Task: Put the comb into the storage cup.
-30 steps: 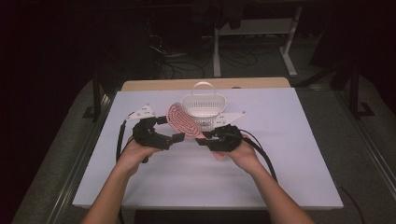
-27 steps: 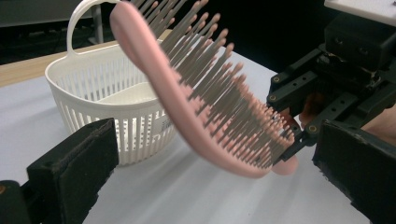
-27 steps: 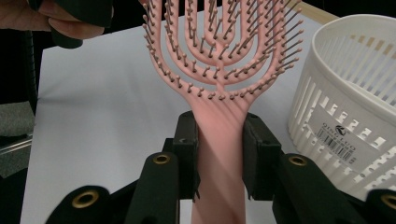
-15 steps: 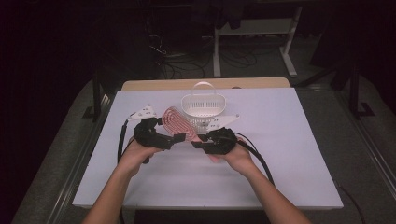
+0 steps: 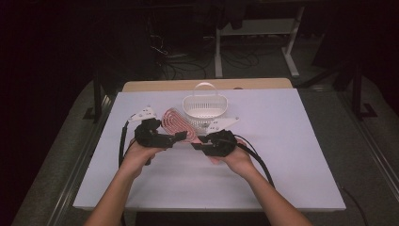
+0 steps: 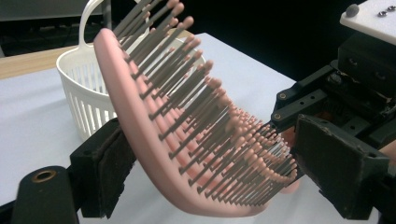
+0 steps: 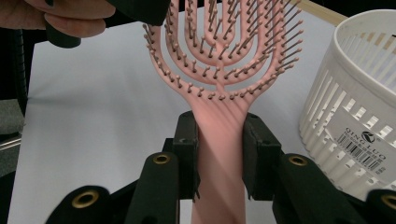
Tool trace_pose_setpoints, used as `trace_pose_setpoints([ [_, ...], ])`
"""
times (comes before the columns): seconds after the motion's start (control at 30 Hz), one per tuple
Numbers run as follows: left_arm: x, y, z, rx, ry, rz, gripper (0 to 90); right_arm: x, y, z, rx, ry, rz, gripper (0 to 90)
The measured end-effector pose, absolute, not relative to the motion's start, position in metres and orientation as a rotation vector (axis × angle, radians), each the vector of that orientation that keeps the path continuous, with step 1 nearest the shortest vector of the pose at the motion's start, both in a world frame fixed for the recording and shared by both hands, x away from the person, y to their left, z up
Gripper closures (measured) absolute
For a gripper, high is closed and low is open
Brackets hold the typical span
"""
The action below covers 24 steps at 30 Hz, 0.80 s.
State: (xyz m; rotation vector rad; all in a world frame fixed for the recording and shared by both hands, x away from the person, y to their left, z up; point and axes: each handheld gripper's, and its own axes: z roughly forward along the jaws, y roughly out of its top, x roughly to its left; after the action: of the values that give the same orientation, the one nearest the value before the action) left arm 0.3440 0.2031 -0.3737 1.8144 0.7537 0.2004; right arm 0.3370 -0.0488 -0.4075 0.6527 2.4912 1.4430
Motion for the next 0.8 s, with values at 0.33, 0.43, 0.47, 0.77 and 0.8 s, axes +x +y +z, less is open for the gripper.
trace_pose_setpoints([
  [0.33,0.345,0.206,-0.373,1.804,0.765,0.185,27.5,0.335,-0.042,-0.411,0.647,2.491,1.4,68.7],
  [0.43,0.346,0.208,-0.373,1.794,0.778,0.18,32.1,0.334,-0.041,-0.412,0.644,2.486,1.392,68.7],
  [0.47,0.346,0.209,-0.374,1.792,0.782,0.179,33.5,0.334,-0.04,-0.412,0.648,2.487,1.387,68.7],
  [0.77,0.346,0.213,-0.373,1.765,0.799,0.173,46.9,0.332,-0.035,-0.415,0.647,2.476,1.357,68.7],
  [0.8,0.346,0.213,-0.373,1.763,0.799,0.173,47.7,0.332,-0.035,-0.415,0.647,2.476,1.352,68.7],
])
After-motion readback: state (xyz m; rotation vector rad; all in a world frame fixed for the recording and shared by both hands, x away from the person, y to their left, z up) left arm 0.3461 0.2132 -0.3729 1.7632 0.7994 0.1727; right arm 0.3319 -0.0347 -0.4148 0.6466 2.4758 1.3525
